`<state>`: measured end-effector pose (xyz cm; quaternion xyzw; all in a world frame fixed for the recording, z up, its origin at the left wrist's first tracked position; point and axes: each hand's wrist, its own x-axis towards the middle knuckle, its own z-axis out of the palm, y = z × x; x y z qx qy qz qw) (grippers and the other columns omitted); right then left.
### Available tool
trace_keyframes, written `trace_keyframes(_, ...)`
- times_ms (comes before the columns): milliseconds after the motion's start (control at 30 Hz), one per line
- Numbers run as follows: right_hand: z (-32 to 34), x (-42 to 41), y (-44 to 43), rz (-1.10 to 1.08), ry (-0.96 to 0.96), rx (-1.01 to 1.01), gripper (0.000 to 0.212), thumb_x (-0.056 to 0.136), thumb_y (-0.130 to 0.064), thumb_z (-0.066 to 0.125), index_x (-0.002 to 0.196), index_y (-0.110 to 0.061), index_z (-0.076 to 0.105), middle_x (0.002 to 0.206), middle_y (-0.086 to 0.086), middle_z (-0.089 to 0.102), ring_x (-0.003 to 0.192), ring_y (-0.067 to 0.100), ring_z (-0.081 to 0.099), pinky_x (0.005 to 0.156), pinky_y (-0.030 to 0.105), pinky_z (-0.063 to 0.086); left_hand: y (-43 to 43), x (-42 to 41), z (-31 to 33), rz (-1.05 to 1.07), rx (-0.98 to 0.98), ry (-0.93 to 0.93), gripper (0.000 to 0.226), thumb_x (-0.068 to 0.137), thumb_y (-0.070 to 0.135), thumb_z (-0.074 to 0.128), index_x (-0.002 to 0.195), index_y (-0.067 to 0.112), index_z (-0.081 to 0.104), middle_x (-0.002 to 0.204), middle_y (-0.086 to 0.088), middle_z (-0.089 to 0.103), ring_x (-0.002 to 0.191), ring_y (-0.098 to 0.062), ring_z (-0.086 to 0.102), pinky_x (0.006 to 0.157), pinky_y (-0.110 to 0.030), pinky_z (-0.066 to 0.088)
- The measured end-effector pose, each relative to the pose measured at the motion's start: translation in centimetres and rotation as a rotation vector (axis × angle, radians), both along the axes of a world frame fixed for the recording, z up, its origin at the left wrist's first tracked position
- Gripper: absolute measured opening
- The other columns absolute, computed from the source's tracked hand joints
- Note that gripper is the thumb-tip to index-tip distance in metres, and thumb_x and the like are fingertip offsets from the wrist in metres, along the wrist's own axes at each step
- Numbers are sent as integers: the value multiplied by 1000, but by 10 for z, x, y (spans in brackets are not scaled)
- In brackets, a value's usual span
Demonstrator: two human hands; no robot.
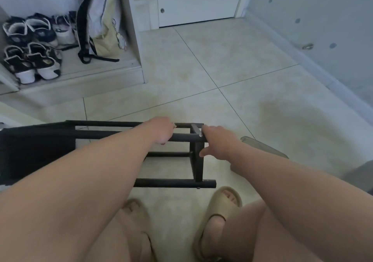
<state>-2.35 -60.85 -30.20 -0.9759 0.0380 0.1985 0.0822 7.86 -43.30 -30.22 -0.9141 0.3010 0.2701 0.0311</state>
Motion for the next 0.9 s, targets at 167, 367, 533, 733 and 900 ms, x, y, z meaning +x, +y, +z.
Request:
trace_keyframes(167,-21,18,4,68,-129,-130,52,87,-43,75,118,-16,44,113,2,59,101,25,53,69,34,38,3,24,-4,120,-86,120,37,99,13,59,133,2,52,124,-15,60,107,-29,58,83,-29,40)
trace_keyframes(367,-64,40,11,77,-105,-57,45,91,-39,72,113,-17,41,113,2,60,100,27,56,69,35,37,13,59,-50,139,-70,87,41,106,39,38,112,6,63,104,-12,65,87,-24,60,76,-32,44)
trace_keyframes(533,-100,49,15,68,-78,6,33,94,-30,65,109,-19,38,107,2,60,96,27,55,66,35,32,18,66,-87,153,33,166,43,106,39,37,112,7,65,115,-15,65,107,-31,62,79,-34,41)
trace_keyframes(733,-140,39,19,62,-36,41,32,96,-32,62,108,-18,36,103,2,60,85,25,46,64,35,32,18,56,-126,120,124,252,43,105,40,39,114,7,64,116,-13,65,110,-31,61,84,-36,44)
trace_keyframes(900,-157,30,19,38,80,71,40,97,-38,62,122,-15,41,112,2,59,103,27,54,67,36,35,18,46,-143,91,169,310,39,105,38,40,117,9,64,119,-12,65,111,-29,61,88,-36,46)
